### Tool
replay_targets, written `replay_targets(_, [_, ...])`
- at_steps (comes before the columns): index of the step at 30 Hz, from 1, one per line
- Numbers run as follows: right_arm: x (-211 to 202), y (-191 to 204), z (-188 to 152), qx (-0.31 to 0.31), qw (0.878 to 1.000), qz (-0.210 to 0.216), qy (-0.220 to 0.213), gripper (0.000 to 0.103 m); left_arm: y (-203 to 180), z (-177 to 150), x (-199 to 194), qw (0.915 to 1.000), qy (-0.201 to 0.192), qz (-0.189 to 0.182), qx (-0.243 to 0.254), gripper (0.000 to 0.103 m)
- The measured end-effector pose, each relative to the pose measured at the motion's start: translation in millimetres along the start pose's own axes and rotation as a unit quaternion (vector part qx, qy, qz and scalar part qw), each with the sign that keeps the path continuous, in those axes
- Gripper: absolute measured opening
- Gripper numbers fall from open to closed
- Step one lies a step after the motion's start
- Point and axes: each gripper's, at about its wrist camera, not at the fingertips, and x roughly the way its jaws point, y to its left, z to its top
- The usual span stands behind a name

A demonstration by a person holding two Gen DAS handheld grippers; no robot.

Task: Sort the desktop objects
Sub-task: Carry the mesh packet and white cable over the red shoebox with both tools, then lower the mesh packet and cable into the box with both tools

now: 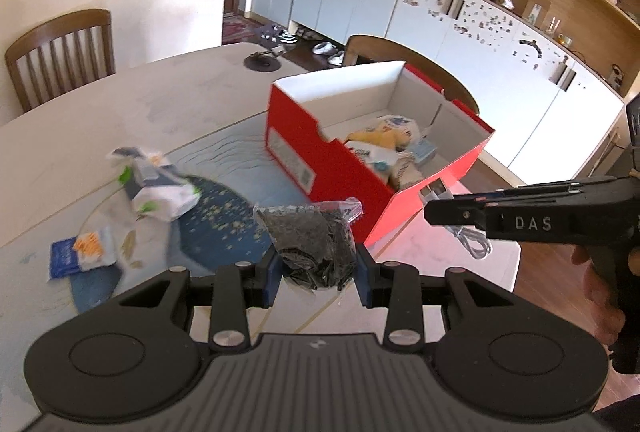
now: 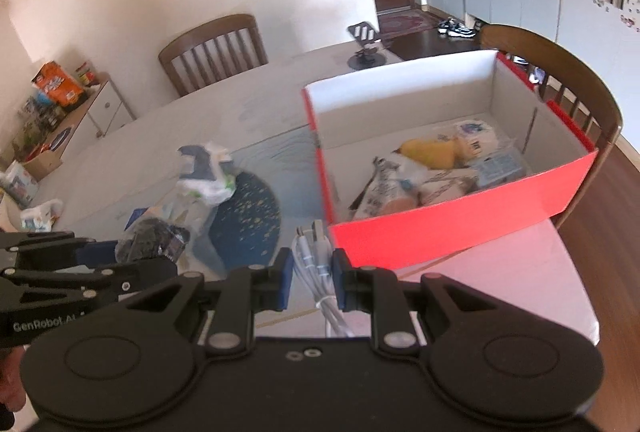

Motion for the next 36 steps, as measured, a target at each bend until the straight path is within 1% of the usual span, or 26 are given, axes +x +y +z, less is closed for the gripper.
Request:
replay_targets(4, [-0.8, -17.6, 11.1, 0.011, 1.000, -0.005, -0.010, 0.020, -10.9, 12.3, 11.5, 1.0000, -0.002, -0.005, 0.005, 0.035])
replay_targets(9, [-1.3, -38.4, 26.1, 0.009, 1.000, -0.011, -0.021, 0.020, -24.8, 27.6, 25.2, 0.9999, -0.006, -0.009, 0.010, 0.035])
replay_targets(19, [-0.3, -74.7, 54.6, 0.003, 0.999, -0.018, -0.037, 0.019, -48.4, 59.0, 47.7, 0.9996, -0.018, -0.004, 0.022, 0.035])
replay_targets(20, [0.0, -78.0, 57.0, 0.003, 0.999, -0.018, -0.038, 0.019, -50.4, 61.5, 50.2, 0.9996, -0.018, -0.003, 0.022, 0.035])
replay_targets(21, [0.7, -81.5, 59.2, 0.003, 0.999, -0.019, -0.038, 0.015, -52.3, 64.2, 52.8, 0.9996, -0.018, -0.002, 0.022, 0.035])
replay_targets(25, [4.6, -94.5, 67.1, 0.000, 0.999, -0.021, -0.043, 0.013, -59.2, 72.7, 62.8, 0.9995, -0.020, 0.000, 0.027, 0.035])
replay_targets(28, [13.3, -104.4, 76.7, -0.001, 0.999, -0.027, -0.035, 0.011, -61.1, 78.9, 74.0, 0.9996, -0.013, 0.003, 0.024, 0.035])
replay_targets(29, [13.0, -107.2, 79.7, 0.001, 0.999, -0.024, -0.037, 0.011, -61.4, 81.0, 77.6, 0.9997, -0.010, 0.005, 0.023, 0.035])
replay_targets(31, [13.2, -112.2, 84.1, -0.004, 0.999, -0.030, -0.044, 0.011, -61.4, 86.2, 86.6, 0.9998, -0.004, 0.007, 0.019, 0.035])
replay_targets(33, [17.1, -119.1, 86.2, -0.002, 0.999, -0.031, -0.040, 0.011, -61.4, 91.8, 96.2, 0.9998, 0.001, 0.011, 0.016, 0.035])
replay_targets(36, [25.6, -127.6, 85.3, 0.000, 0.999, -0.038, -0.029, 0.011, -65.0, 100.4, 112.1, 0.9994, 0.007, 0.019, 0.029, 0.035])
